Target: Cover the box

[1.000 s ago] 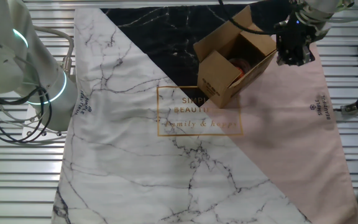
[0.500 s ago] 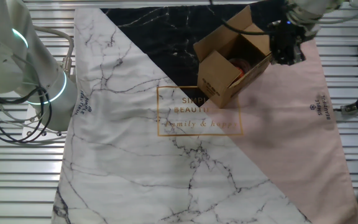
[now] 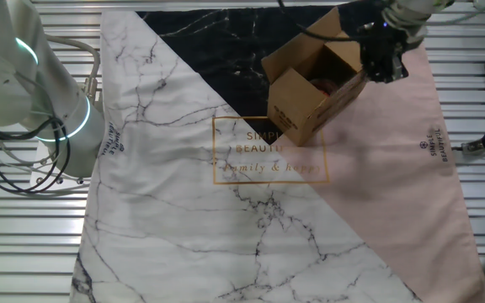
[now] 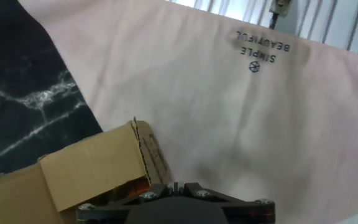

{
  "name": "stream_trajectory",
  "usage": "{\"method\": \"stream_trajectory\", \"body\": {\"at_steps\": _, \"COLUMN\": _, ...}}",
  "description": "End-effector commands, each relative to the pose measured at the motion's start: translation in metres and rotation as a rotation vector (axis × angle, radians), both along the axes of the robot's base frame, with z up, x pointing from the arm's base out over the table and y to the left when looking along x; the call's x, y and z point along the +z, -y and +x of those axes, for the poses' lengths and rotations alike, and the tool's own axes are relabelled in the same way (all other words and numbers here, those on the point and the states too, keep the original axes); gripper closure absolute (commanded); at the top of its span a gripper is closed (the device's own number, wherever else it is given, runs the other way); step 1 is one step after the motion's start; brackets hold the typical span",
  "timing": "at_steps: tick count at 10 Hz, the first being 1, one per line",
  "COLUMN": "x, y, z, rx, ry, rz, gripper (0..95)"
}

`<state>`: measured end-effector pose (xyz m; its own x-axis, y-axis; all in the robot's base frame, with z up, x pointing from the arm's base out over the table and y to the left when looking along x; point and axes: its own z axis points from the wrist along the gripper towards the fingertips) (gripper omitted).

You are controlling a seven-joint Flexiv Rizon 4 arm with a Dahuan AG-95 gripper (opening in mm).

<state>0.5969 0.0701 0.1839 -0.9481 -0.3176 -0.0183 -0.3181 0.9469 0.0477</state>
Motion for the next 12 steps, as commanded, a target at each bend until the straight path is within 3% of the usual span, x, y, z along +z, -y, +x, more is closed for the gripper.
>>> {"method": "stream_trajectory", "body": {"at_steps": 1, "x": 0.001, "y": -0.004, "z": -0.006, "rx": -0.014, "ry": 0.005, "rz": 0.006, "gripper": 95.0}}
{"method": "stream_trajectory", "body": {"at_steps": 5, "x": -0.016, "y": -0.018, "z": -0.020, "rx": -0.037, "ry": 0.022, "rz": 0.010, "gripper": 95.0}}
{"method": "stream_trajectory", "body": {"at_steps": 12, "x": -0.033, "y": -0.027, "z": -0.033, "rx": -0.058, "ry": 0.030, "rz": 0.017, "gripper": 95.0}}
